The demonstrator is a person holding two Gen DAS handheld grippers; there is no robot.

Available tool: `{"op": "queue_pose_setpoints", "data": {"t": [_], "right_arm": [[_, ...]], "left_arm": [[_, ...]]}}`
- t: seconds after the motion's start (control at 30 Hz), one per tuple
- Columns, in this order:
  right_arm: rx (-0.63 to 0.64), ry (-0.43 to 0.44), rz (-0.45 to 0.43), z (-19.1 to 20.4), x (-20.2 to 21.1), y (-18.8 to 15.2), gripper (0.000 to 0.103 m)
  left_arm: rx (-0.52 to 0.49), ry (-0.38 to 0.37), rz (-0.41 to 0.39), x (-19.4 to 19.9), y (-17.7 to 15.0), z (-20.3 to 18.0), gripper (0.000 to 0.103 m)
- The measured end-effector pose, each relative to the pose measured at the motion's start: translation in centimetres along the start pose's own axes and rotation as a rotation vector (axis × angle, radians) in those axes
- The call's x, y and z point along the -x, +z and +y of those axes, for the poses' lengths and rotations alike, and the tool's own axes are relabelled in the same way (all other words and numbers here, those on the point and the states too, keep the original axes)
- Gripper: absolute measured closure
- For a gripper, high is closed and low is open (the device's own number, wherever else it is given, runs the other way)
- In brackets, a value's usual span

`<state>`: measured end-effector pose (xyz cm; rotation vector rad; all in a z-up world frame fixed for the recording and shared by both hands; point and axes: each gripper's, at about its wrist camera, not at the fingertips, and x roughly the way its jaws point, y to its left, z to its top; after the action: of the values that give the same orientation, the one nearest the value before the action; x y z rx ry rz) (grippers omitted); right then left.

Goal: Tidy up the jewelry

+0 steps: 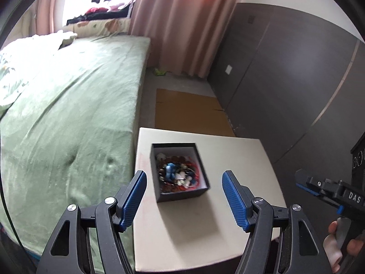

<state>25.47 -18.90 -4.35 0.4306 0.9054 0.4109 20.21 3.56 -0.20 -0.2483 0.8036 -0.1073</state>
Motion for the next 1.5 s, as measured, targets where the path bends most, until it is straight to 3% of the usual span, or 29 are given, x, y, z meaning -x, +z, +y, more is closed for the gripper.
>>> {"op": "queue_pose_setpoints", "data": {"t": [0.07, 0.2, 0.33, 0.47, 0.5, 0.57, 0.6, 0.67, 0.9, 1.03, 1.23, 1.37, 1.5], "right_arm": [[0.008, -0.015, -0.021, -0.3, 1.3, -0.9, 0.037], [0.031, -0.046, -0.043, -0.3, 3.0, -2.3, 0.037], [0.067, -0.099, -0.079, -0.2, 4.4, -3.8, 0.023], [0.093, -0.156, -0.113, -0.4, 5.6, -5.1, 0.020], [0.099, -0.162, -0.117, -0.5, 5.9, -5.3, 0.018], [0.115, -0.185, -0.127, -0.6, 6.4, -6.1, 0.002], [0.122, -0.195, -0.132, -0.6, 6.6, -6.4, 0.000], [0.130, -0.223, -0.140, -0.5, 7.1, -7.2, 0.000], [0.170, -0.265, -0.171, -0.5, 8.6, -9.8, 0.000], [0.215, -0.221, -0.167, 0.1, 8.9, -11.0, 0.000], [0.233, -0.243, -0.156, 0.2, 8.2, -11.8, 0.000], [0.235, -0.256, -0.182, 0.1, 8.5, -11.8, 0.000], [0.225, -0.258, -0.201, -0.2, 8.6, -11.6, 0.000]], "left_arm": [[-0.010, -0.001, -0.015, 0.8, -0.7, -0.8, 0.018], [-0.002, -0.023, -0.009, 1.7, -1.9, -1.4, 0.017], [-0.022, -0.022, -0.028, 3.3, -3.5, -2.0, 0.016], [-0.041, -0.028, -0.048, 4.7, -5.1, -2.2, 0.015], [-0.042, -0.025, -0.056, 5.0, -5.4, -2.2, 0.015], [-0.045, -0.022, -0.075, 5.6, -6.1, -2.2, 0.009], [-0.048, -0.015, -0.088, 5.9, -6.4, -2.2, 0.008], [-0.062, 0.013, -0.115, 6.3, -7.2, -2.5, 0.001], [-0.101, 0.027, -0.176, 7.2, -9.3, -3.5, 0.000], [-0.129, 0.023, -0.209, 7.9, -9.9, -4.0, 0.000], [-0.166, -0.010, -0.189, 7.4, -10.3, -4.8, 0.000], [-0.214, 0.019, -0.226, 7.7, -10.5, -5.8, 0.000], [-0.207, 0.036, -0.202, 6.9, -10.2, -5.7, 0.000]]}}
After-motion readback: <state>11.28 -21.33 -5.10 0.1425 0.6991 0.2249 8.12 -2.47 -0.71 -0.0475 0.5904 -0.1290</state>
